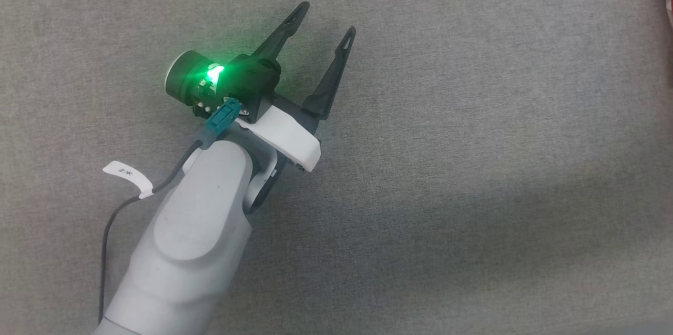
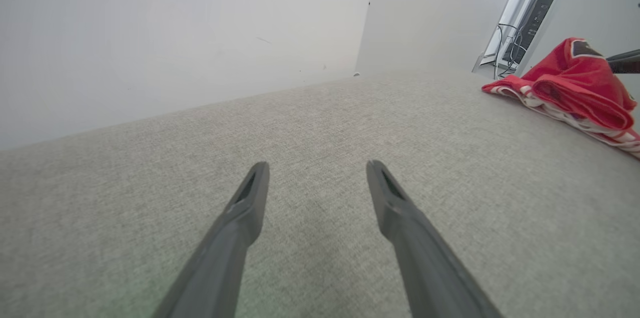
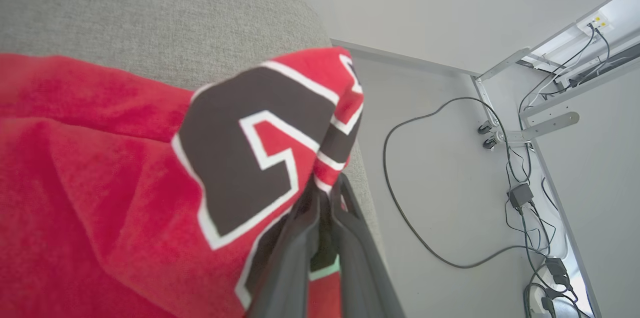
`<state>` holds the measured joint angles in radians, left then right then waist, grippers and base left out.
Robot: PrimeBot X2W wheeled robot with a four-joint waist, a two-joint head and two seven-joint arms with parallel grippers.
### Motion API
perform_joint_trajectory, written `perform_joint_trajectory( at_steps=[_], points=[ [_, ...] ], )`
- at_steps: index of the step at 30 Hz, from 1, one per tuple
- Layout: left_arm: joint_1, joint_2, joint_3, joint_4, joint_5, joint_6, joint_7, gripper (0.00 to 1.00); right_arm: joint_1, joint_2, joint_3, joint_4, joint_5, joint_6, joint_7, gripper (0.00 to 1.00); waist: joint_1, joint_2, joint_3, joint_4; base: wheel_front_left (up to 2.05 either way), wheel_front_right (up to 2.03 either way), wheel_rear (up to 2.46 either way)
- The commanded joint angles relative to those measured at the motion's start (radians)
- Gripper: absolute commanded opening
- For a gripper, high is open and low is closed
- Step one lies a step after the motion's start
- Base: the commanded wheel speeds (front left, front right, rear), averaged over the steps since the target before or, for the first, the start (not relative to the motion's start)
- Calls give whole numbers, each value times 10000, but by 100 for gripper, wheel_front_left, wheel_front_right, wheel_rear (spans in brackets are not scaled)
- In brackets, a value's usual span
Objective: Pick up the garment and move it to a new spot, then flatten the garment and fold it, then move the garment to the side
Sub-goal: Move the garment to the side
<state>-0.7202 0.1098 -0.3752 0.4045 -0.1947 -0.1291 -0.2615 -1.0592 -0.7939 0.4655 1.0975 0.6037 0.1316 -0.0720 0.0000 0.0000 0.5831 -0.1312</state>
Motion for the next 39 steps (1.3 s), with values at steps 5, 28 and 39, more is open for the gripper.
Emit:
perform_joint_trajectory(
  at_steps=[5, 28, 39],
  points=[
    [14, 50, 91, 27, -53, -13, -42, 100, -454, 100, 183, 524, 105, -19, -239, 45, 0, 0, -48, 138, 0, 0, 0],
    [2628, 452, 1935, -843, -158, -11, -43, 100, 1521, 522, 786, -506, 2334, -19, -1649, 100, 0, 0, -2908, 1346, 0, 0, 0],
    [4669, 1005, 3096, -1266, -573, -11, -43, 100, 4165, 1218, -810, -2707, 1785, -19, -1932, 100, 0, 0, -4663, 1756, 0, 0, 0]
  ],
)
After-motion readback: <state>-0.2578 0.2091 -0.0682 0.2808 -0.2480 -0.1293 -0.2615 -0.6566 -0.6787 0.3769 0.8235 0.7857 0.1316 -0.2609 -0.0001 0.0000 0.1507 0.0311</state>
